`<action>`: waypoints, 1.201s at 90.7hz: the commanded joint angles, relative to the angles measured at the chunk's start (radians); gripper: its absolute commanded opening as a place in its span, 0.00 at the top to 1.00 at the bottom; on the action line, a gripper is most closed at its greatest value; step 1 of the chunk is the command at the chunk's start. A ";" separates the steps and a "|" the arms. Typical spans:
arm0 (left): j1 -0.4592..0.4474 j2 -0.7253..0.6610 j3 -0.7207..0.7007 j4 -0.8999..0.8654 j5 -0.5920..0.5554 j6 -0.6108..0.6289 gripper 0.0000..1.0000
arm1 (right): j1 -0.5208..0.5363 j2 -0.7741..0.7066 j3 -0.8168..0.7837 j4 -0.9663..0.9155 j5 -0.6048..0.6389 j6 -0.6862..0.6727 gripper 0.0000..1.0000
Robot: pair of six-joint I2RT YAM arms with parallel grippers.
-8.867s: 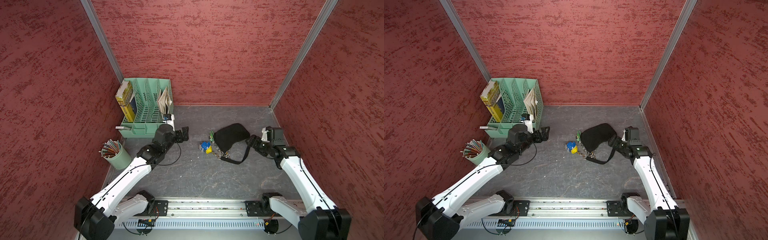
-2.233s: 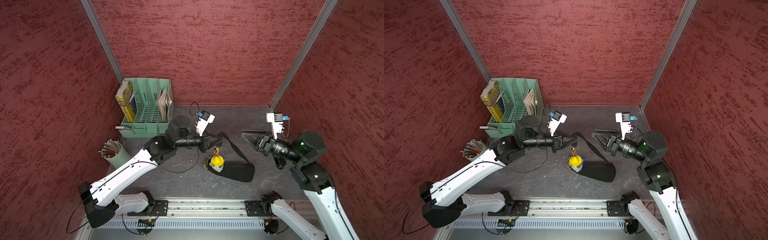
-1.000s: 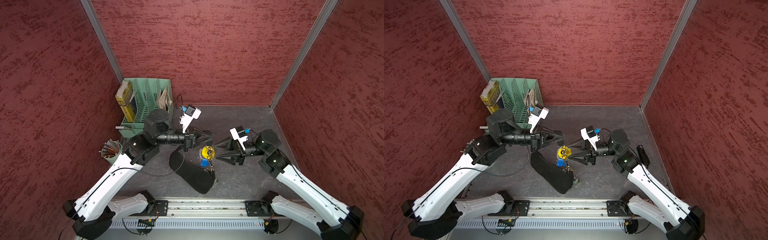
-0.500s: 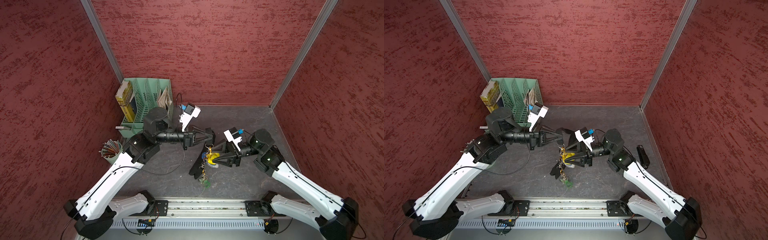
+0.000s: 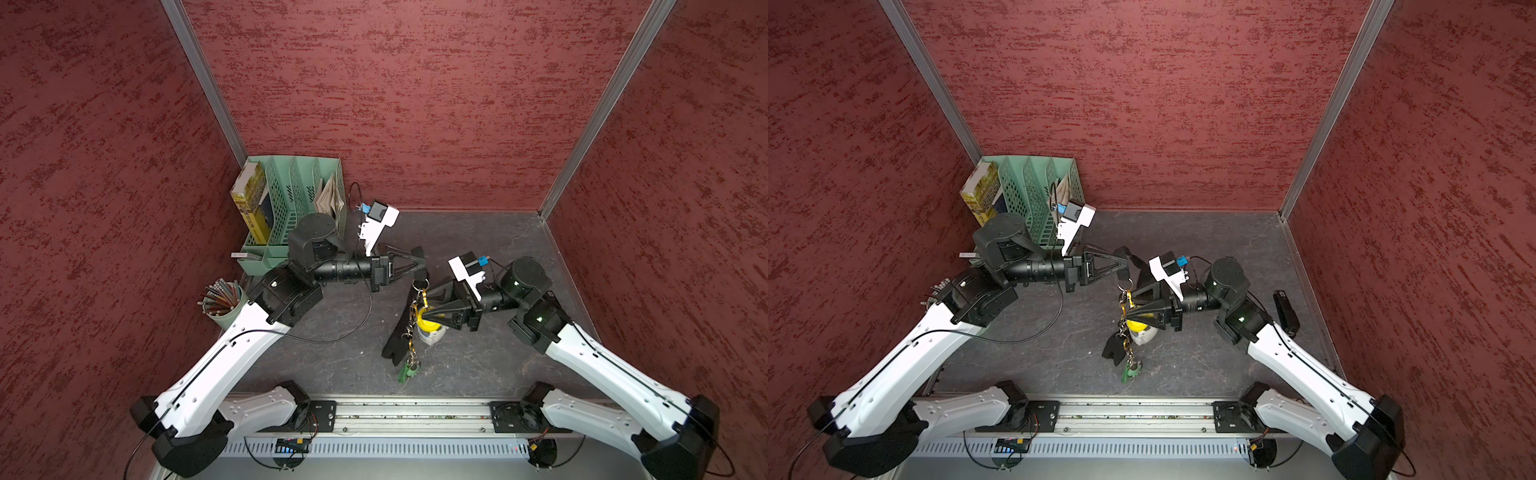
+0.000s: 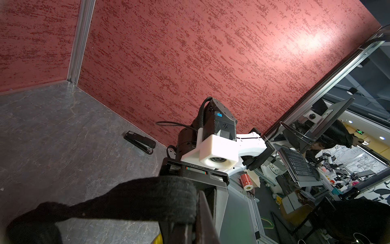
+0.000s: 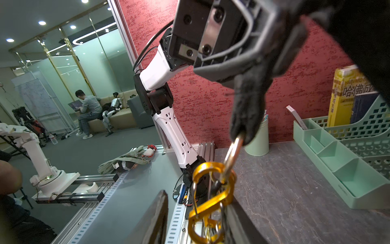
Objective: Remove the decoration from the bag
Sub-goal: Remove the decoration item from the bag.
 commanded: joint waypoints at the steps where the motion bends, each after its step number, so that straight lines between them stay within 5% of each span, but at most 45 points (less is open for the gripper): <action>1: 0.004 -0.007 0.003 0.055 -0.006 -0.007 1.00 | 0.013 -0.012 0.031 0.025 0.010 0.008 0.59; 77: 0.003 -0.012 -0.018 0.056 0.011 0.007 1.00 | 0.014 -0.040 0.009 0.037 0.052 0.027 0.67; 109: 0.004 -0.017 -0.024 0.058 0.013 0.006 1.00 | 0.014 -0.055 0.004 0.036 0.051 0.027 0.78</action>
